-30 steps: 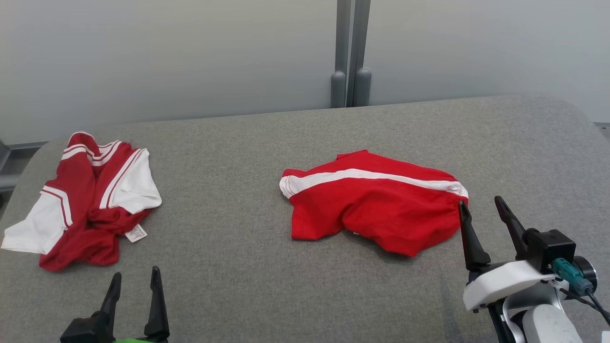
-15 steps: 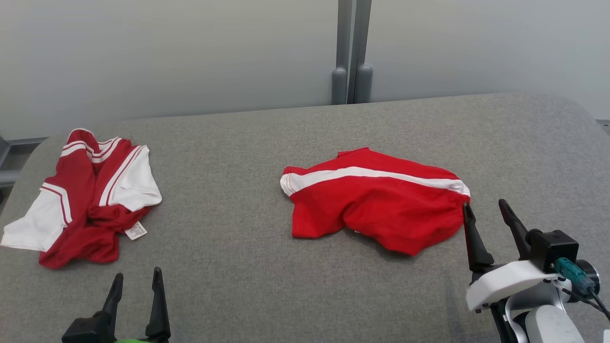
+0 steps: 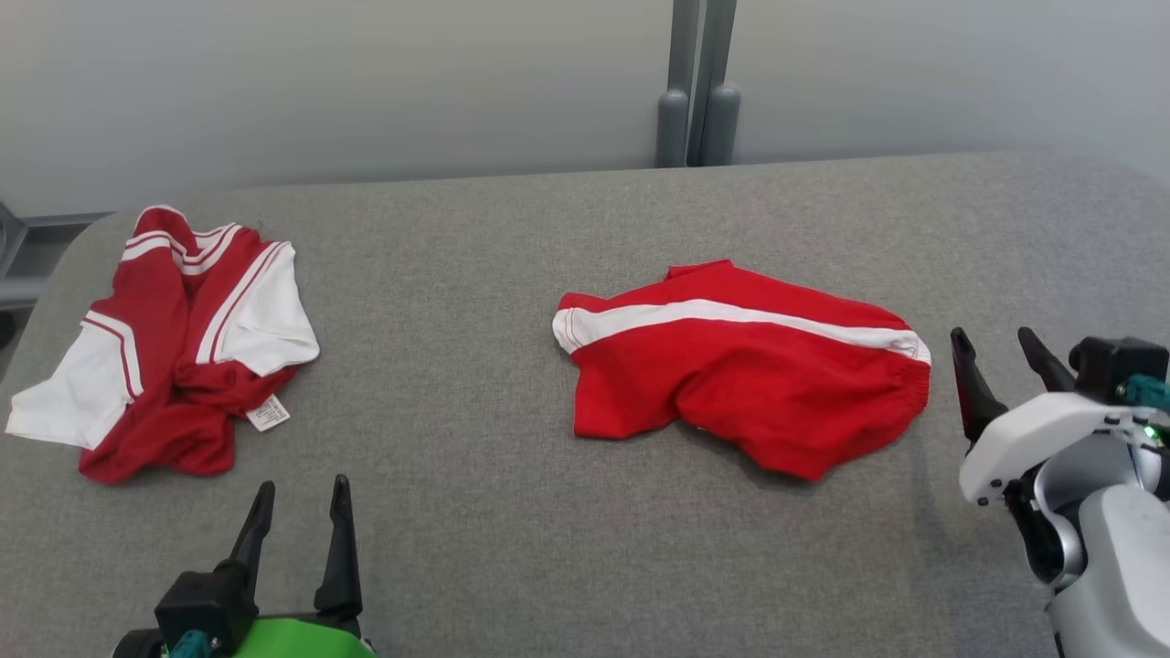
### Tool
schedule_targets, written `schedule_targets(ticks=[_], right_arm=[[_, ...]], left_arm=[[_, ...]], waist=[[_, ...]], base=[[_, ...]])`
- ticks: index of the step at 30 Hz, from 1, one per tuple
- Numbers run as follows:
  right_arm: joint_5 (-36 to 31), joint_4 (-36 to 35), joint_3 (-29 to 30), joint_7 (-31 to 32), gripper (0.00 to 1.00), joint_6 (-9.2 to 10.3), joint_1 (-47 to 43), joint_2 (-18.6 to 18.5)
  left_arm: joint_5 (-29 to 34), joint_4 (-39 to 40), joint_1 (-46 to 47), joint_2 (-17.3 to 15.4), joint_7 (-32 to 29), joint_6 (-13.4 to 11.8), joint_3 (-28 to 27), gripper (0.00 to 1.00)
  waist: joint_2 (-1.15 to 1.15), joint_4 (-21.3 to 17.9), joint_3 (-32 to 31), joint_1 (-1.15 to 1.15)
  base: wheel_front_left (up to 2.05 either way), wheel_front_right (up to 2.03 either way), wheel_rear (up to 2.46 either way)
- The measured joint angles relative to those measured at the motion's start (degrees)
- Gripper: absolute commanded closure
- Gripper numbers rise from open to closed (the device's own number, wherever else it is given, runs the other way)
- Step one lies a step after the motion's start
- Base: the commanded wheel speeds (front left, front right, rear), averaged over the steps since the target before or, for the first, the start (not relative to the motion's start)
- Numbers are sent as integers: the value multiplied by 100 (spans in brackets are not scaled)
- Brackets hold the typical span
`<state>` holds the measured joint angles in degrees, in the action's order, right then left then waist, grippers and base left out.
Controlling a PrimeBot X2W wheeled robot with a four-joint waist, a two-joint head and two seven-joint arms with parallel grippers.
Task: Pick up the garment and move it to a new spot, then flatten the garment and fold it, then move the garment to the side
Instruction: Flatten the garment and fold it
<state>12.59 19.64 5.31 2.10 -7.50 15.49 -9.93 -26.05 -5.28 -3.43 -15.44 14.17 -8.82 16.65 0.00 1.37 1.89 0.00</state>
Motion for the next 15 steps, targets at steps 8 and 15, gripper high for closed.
schedule_targets(ticks=[8, 15], right_arm=[[409, 994, 122, 601, 0, 0, 849, -369], [549, 1987, 140, 977, 0, 0, 1517, -572]], left_arm=[[104, 124, 343, 55, -24, 77, 201, 0], [201, 146, 671, 107, -33, 159, 359, 0]], waist=[[0, 130, 353, 0], [0, 327, 725, 0]], base=[[0, 0, 0], [0, 0, 0]])
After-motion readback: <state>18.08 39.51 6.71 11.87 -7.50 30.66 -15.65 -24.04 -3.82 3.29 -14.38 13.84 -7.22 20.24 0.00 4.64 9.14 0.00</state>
